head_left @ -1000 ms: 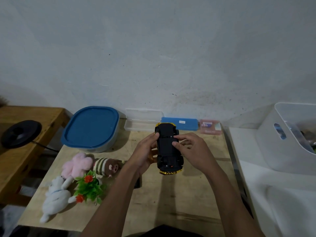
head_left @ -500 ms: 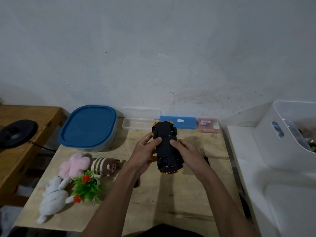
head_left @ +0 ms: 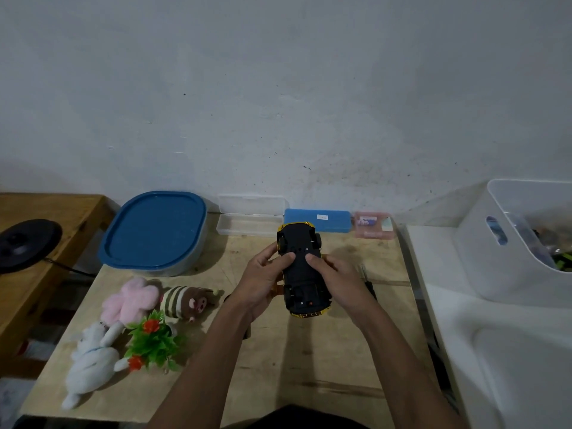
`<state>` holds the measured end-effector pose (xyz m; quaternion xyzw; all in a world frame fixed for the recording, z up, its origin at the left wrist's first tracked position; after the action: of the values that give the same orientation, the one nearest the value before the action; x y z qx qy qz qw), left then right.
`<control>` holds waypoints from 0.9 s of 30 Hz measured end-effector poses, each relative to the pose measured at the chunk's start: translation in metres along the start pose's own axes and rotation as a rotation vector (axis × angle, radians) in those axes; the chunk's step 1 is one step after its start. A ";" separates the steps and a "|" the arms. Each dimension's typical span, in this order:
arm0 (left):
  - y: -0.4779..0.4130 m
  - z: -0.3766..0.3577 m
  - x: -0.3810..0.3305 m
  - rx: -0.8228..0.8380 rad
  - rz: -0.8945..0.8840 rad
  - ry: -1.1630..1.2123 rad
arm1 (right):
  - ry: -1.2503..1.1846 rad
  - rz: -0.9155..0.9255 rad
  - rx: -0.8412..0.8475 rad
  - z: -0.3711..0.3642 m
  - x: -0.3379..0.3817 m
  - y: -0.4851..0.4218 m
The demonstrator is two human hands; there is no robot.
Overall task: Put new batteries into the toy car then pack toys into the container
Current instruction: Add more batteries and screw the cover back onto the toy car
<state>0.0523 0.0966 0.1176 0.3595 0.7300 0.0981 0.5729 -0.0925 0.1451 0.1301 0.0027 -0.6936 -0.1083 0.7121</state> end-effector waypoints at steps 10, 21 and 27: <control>-0.006 -0.004 0.000 -0.027 0.012 0.018 | 0.874 -0.238 -0.312 0.089 -0.103 -0.007; -0.006 0.007 -0.006 -0.117 -0.044 0.015 | 0.547 -0.157 -0.238 0.092 -0.120 -0.026; -0.006 0.014 -0.012 -0.200 -0.108 0.054 | 0.253 0.234 -0.170 0.058 -0.020 -0.012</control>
<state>0.0636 0.0809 0.1190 0.2577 0.7501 0.1491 0.5905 -0.1524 0.1450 0.1103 -0.1246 -0.5827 -0.0818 0.7989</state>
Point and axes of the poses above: each hand's wrist, its own y-axis away from the middle knuckle, its own z-axis out of the back of the hand, x = y × z, the point moved 4 cm from there along -y, towards the middle knuckle, and after that the axes turned 13 degrees about z, right-handed, at the moved point
